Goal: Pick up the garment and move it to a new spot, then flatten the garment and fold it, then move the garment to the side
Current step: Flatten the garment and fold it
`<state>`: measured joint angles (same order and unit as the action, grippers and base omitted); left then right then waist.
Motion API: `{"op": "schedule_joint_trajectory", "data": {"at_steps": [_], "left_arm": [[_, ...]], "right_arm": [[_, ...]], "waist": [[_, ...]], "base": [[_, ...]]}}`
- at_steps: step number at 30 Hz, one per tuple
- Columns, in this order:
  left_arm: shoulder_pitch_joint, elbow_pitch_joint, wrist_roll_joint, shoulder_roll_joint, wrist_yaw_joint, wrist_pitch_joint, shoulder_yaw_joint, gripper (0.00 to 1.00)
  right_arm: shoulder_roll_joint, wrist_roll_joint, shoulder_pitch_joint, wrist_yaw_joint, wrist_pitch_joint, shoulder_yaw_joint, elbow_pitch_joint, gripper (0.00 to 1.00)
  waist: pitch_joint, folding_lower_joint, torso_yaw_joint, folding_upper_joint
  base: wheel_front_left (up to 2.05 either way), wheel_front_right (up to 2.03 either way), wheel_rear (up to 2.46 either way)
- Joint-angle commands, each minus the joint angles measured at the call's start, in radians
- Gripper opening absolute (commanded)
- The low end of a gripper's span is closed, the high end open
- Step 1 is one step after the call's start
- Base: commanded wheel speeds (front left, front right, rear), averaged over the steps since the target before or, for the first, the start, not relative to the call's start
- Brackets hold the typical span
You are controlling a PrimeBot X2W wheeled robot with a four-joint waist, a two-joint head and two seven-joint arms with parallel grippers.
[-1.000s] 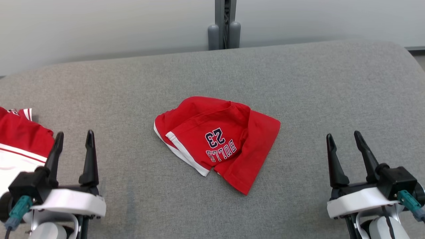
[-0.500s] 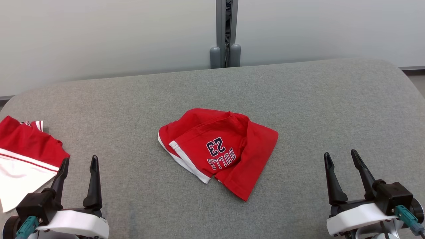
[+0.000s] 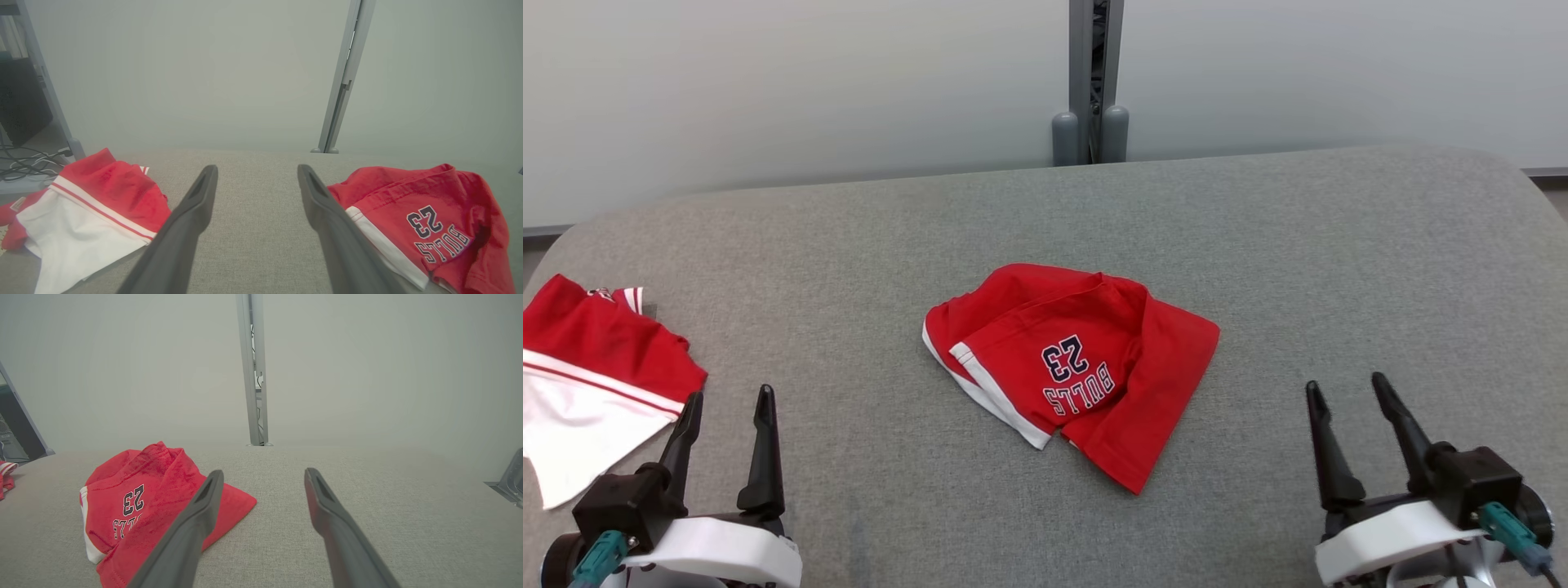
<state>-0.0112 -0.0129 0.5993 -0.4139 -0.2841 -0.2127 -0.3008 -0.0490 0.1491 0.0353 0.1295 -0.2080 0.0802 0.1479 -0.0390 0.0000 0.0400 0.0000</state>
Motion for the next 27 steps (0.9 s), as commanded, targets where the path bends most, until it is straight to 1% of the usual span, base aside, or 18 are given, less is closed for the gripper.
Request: {"op": "schedule_joint_trajectory", "data": {"at_steps": [1, 5, 11, 12, 19, 23, 27], "left_arm": [[0.013, -0.007, -0.003, -0.001, -0.006, -0.003, 0.0, 1.0], [0.033, -0.013, -0.001, 0.007, -0.004, 0.011, -0.011, 1.0], [0.097, 0.009, -0.002, 0.04, 0.018, 0.016, -0.043, 1.0], [0.097, 0.009, -0.002, 0.04, 0.018, 0.016, -0.043, 1.0], [0.196, 0.079, -0.01, 0.098, 0.063, -0.007, -0.084, 1.0], [0.24, 0.127, -0.007, 0.13, 0.091, -0.025, -0.095, 1.0], [0.265, 0.17, -0.004, 0.154, 0.119, -0.037, -0.092, 1.0]], "right_arm": [[-0.004, -0.005, 0.013, 0.002, 0.014, 0.018, -0.007, 1.0], [-0.011, -0.015, 0.05, 0.002, 0.077, 0.099, -0.012, 1.0], [-0.083, 0.02, 0.161, 0.002, 0.181, 0.278, -0.005, 1.0], [-0.083, 0.02, 0.161, 0.002, 0.181, 0.278, -0.005, 1.0], [-0.178, 0.071, 0.319, 0.002, 0.286, 0.477, 0.05, 1.0], [-0.219, 0.099, 0.396, 0.001, 0.319, 0.553, 0.101, 1.0], [-0.245, 0.121, 0.455, 0.001, 0.343, 0.599, 0.158, 1.0]], "waist": [[-0.007, 0.0, -0.009, 0.0], [-0.035, 0.0, -0.036, 0.0], [-0.104, 0.0, -0.096, 0.0], [-0.104, 0.0, -0.096, 0.0], [-0.186, 0.0, -0.193, 0.0], [-0.223, 0.0, -0.248, 0.0], [-0.25, 0.0, -0.289, 0.0]], "base": [[0.0, 0.0, 0.0], [0.0, 0.0, 0.0], [0.0, 0.0, 0.0], [0.0, 0.0, 0.0], [0.0, 0.0, 0.0], [0.0, 0.0, 0.0], [0.0, 0.0, 0.0]]}}
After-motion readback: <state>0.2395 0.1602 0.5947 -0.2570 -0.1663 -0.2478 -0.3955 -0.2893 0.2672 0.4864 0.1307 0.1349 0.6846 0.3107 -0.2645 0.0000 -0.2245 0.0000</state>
